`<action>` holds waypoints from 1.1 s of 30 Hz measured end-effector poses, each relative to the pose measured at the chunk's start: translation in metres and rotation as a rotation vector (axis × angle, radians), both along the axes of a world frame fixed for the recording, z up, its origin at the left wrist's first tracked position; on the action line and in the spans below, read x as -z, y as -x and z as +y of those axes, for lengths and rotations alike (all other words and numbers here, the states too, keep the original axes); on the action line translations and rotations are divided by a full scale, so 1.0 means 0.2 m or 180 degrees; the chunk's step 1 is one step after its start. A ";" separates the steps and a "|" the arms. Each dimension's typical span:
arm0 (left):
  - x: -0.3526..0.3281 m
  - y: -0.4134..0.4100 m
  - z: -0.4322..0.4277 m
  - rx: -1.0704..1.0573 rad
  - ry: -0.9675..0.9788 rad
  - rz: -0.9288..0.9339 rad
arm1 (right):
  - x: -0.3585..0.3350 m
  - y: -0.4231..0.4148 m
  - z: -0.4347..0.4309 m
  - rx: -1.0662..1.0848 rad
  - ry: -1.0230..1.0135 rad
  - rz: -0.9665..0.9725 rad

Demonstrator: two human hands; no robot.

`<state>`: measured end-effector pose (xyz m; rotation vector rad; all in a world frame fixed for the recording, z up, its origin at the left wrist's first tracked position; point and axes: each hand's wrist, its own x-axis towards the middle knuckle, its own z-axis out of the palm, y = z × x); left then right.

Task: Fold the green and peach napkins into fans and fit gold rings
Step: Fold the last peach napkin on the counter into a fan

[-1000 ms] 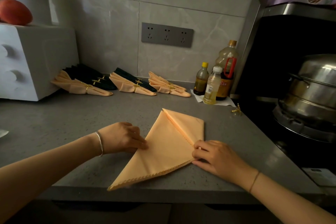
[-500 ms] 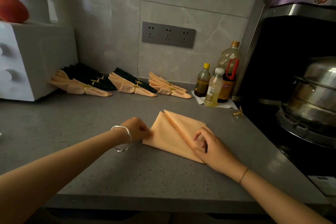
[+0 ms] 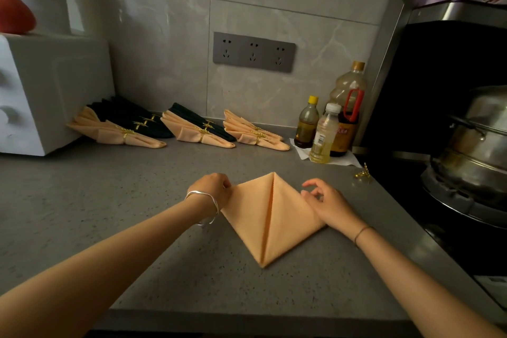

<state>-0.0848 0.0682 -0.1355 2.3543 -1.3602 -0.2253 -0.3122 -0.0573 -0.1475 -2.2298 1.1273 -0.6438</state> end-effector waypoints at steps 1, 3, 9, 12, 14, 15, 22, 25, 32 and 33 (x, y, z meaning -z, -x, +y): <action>0.00 0.00 -0.01 0.0007 0.0033 0.0067 | 0.00 0.02 0.02 -0.0111 -0.0032 -0.0041; 0.01 -0.01 -0.04 0.0012 0.0117 0.0159 | 0.00 0.04 0.08 -0.0317 -0.0083 -0.0073; 0.02 0.05 0.01 0.0064 -0.0076 0.0029 | -0.01 -0.01 0.13 -0.0140 0.0207 0.0132; 0.02 0.14 0.13 0.0294 -0.0263 -0.0010 | 0.00 -0.08 0.11 0.0112 -0.0014 0.0093; 0.04 0.22 0.22 0.0556 -0.0436 -0.0146 | 0.01 -0.12 0.11 0.0277 -0.0161 -0.0148; 0.05 0.25 0.26 0.0663 -0.0532 -0.0211 | 0.03 -0.13 0.10 0.0349 -0.0216 -0.0319; 0.15 0.30 0.30 0.0790 -0.0748 -0.0478 | 0.06 -0.14 0.16 0.0461 0.0069 -0.0514; 0.16 0.31 0.30 0.0812 -0.0759 -0.0556 | 0.03 -0.13 0.19 0.0326 0.0932 0.0044; 0.17 0.32 0.31 0.0741 -0.0555 -0.0623 | 0.02 -0.20 0.38 -0.1657 0.0928 0.1389; 0.17 0.32 0.31 0.0736 -0.0533 -0.0633 | 0.03 -0.20 0.37 -0.1711 0.0794 0.1522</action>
